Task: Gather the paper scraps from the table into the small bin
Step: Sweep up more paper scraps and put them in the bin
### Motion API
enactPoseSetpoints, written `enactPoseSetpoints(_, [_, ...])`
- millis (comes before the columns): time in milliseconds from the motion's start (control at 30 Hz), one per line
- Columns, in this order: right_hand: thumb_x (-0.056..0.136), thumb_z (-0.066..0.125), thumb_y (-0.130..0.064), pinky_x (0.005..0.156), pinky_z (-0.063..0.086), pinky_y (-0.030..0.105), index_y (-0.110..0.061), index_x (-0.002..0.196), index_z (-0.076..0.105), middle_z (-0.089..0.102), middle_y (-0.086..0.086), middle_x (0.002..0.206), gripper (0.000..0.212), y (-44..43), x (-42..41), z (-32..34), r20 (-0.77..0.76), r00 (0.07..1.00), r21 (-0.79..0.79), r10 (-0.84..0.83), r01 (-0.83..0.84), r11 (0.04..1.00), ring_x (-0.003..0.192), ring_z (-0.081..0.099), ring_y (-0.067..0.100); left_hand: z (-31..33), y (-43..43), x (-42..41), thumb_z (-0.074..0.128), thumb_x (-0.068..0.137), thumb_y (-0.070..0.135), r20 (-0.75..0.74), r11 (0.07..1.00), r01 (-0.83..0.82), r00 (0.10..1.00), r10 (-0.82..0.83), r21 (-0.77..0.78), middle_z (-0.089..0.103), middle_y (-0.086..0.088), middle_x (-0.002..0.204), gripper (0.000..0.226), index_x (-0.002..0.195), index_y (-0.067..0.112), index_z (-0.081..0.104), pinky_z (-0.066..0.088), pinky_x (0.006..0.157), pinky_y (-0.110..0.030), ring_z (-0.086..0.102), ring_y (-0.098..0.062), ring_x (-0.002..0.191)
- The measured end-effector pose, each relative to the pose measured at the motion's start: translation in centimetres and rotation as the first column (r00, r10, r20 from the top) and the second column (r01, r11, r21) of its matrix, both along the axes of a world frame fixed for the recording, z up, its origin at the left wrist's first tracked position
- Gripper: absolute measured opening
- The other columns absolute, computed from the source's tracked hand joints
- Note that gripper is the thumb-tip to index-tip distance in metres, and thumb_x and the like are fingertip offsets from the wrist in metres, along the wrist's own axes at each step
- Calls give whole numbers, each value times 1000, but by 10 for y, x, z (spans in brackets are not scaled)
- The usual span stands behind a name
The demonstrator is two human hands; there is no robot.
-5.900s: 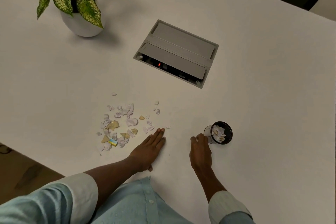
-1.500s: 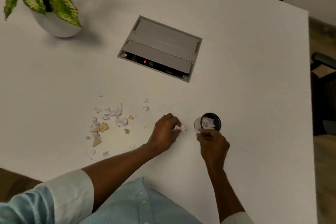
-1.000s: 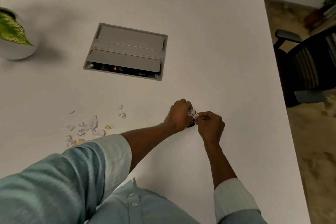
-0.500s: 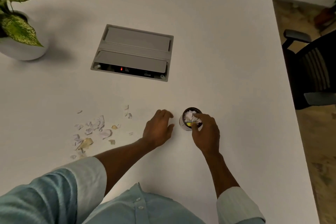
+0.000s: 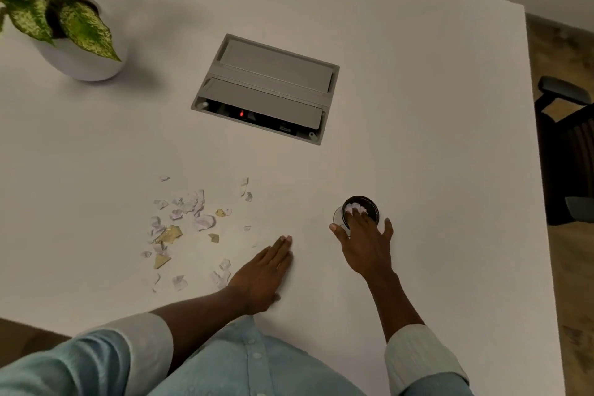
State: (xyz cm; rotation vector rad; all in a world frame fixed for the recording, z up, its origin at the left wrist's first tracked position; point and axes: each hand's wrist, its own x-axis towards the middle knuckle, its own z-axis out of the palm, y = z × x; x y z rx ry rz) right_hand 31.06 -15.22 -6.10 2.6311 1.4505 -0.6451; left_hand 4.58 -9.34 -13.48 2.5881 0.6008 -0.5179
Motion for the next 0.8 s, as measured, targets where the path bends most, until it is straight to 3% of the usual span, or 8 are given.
enactPoseSetpoints(133, [104, 40, -55, 124, 13, 57, -22, 145, 52, 52, 0, 154, 54, 2, -7, 7, 63, 993, 127, -103, 94, 987, 146, 43, 20, 7, 13, 1, 65, 100, 34, -11, 997, 81, 997, -81, 6, -22, -17, 172, 94, 166, 3, 5, 2, 131, -42, -20, -31, 161])
enactPoseSetpoints(267, [92, 66, -25, 111, 38, 54, -12, 108, 72, 73, 7, 117, 21, -1, -20, 16, 243, 958, 404, -154, 44, 914, 115, 66, 29, 21, 26, -3, 57, 105, 32, 3, 999, 29, 1000, -29, -21, 6, -23, 174, 66, 157, 0, 33, 25, 129, -48, 2, -36, 164])
enactPoseSetpoints(400, [85, 76, -17, 89, 57, 41, -14, 97, 71, 69, 2, 111, 14, 3, -54, 21, 53, 992, 578, -119, 66, 814, 116, 59, 23, 29, 32, -33, 57, 103, 36, 86, 993, -99, 992, 94, 63, 38, -19, 164, 51, 144, 6, 52, 44, 116, -44, 35, -36, 152])
enactPoseSetpoints(533, [89, 73, -30, 81, 59, 40, -24, 112, 66, 58, -5, 116, 25, 3, -96, 5, -200, 979, 388, 34, 47, 920, 109, 61, 16, 27, 26, -79, 68, 94, 51, 75, 943, -314, 949, 308, 109, 50, -13, 152, 61, 138, 10, 56, 53, 102, -42, 51, -31, 134])
enactPoseSetpoints(667, [85, 79, -40, 90, 58, 41, -27, 132, 52, 47, -4, 129, 56, 7, -124, -18, -380, 924, 138, 54, -1, 990, 109, 63, 18, 17, 14, -111, 79, 80, 63, -5, 872, -486, 873, 487, 61, 40, -12, 158, 90, 146, 12, 46, 56, 101, -43, 47, -32, 138])
enactPoseSetpoints(800, [75, 90, -35, 94, 58, 43, -28, 139, 44, 43, -3, 131, 79, 18, -140, -34, -472, 882, 47, 17, 6, 999, 109, 64, 20, 9, 6, -116, 81, 82, 56, -43, 859, -512, 858, 511, -15, 20, -12, 169, 108, 163, 16, 22, 55, 106, -41, 36, -32, 149])
